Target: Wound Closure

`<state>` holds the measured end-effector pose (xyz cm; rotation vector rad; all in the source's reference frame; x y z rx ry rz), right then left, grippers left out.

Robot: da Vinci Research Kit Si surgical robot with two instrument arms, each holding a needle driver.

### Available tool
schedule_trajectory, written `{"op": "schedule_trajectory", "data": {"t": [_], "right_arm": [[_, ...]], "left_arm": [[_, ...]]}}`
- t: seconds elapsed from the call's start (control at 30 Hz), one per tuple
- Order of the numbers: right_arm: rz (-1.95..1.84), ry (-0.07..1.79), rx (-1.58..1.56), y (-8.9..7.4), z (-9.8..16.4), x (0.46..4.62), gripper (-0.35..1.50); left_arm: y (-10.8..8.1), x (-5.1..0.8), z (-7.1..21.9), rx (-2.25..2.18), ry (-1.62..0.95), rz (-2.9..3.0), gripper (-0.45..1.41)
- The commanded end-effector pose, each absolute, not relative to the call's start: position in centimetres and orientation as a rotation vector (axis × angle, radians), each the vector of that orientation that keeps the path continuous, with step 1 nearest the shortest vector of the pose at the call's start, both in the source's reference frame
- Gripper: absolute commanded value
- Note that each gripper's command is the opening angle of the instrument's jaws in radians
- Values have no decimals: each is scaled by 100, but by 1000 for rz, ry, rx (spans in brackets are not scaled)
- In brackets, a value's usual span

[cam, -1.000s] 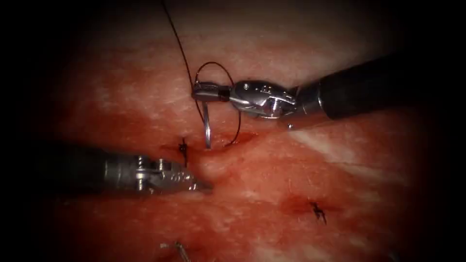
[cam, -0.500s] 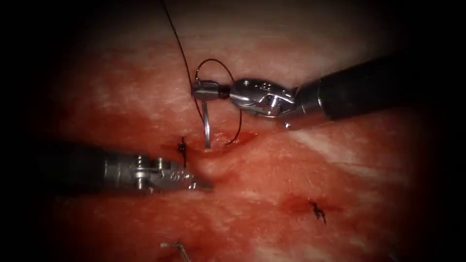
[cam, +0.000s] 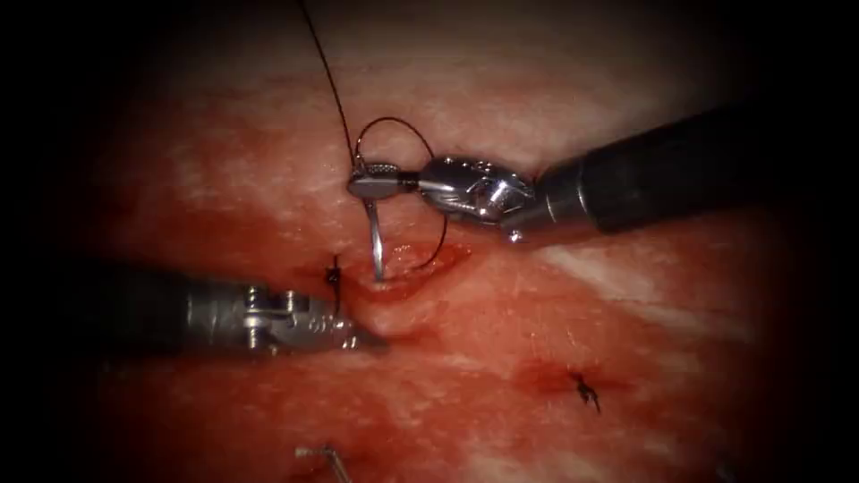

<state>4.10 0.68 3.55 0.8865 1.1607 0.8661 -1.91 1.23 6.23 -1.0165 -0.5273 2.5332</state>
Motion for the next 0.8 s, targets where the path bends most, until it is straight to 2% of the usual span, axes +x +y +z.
{"op": "schedule_trajectory", "data": {"t": [0.03, 0.37, 0.5, 0.8], "right_arm": [[876, 1152, 913, 59, 356, 414, -35], [1045, 1044, 1115, 42, 354, 413, -35], [1261, 919, 1342, 30, 357, 415, -35], [1279, 876, 1423, 15, 342, 419, -35]], "left_arm": [[118, -195, 628, -1013, -528, 2534, -45], [118, -193, 629, -1013, -530, 2534, -45], [119, -193, 628, -1013, -530, 2534, -45], [119, -190, 628, -1012, -530, 2535, -45]]}}
